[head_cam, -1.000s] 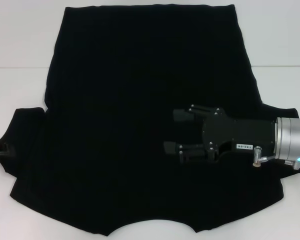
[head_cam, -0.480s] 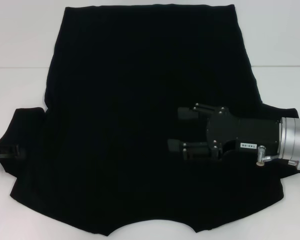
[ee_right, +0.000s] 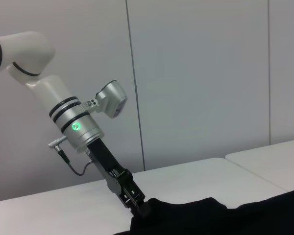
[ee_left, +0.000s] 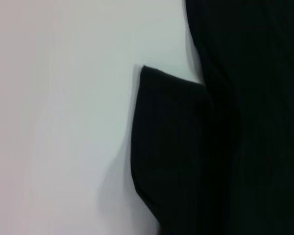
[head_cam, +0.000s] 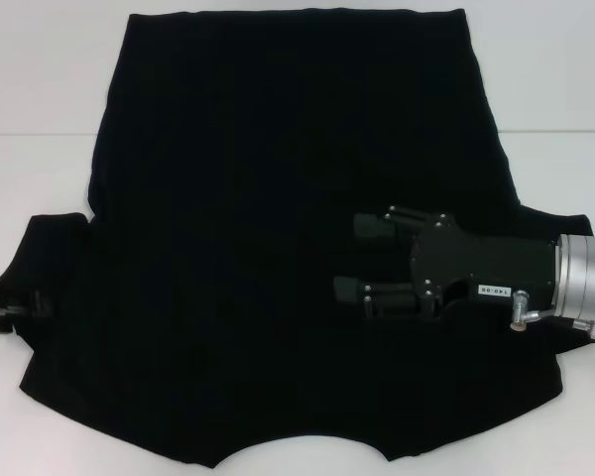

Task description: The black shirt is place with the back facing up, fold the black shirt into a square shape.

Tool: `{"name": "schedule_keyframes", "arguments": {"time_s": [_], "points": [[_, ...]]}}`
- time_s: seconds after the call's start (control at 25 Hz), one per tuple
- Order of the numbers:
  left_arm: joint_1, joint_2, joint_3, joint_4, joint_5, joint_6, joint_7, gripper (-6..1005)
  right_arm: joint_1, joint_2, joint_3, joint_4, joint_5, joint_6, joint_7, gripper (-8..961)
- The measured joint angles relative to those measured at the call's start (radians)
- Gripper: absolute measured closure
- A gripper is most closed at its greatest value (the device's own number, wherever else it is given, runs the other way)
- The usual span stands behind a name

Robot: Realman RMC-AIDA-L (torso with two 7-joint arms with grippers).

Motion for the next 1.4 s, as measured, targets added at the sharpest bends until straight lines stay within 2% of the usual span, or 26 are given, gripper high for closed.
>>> {"name": "schedule_keyframes", "arguments": {"time_s": [0.16, 0.48, 0.92, 1.4], "points": [[-0.001, 0.001, 0.001, 0.0, -0.001, -0.027, 0.013, 354, -0.001, 0.0, 0.005, 0.0, 0.0, -0.003, 0.0, 37], [-0.002, 0.0, 0.006, -0.005, 0.01, -0.064, 0.017, 599, -0.002, 0.0, 0.006, 0.0, 0.0, -0.004, 0.0, 37], [0.003, -0.01, 0.049, -0.008, 0.001, -0.09, 0.018, 1005, -0.005, 0.0, 0.008, -0.001, 0.0, -0.004, 0.0, 37], [0.0, 0.0, 0.04, 0.009, 0.002, -0.043, 0.017, 966, -0.011, 0.005, 0.018, 0.001, 0.0, -0.004, -0.006, 38]]}}
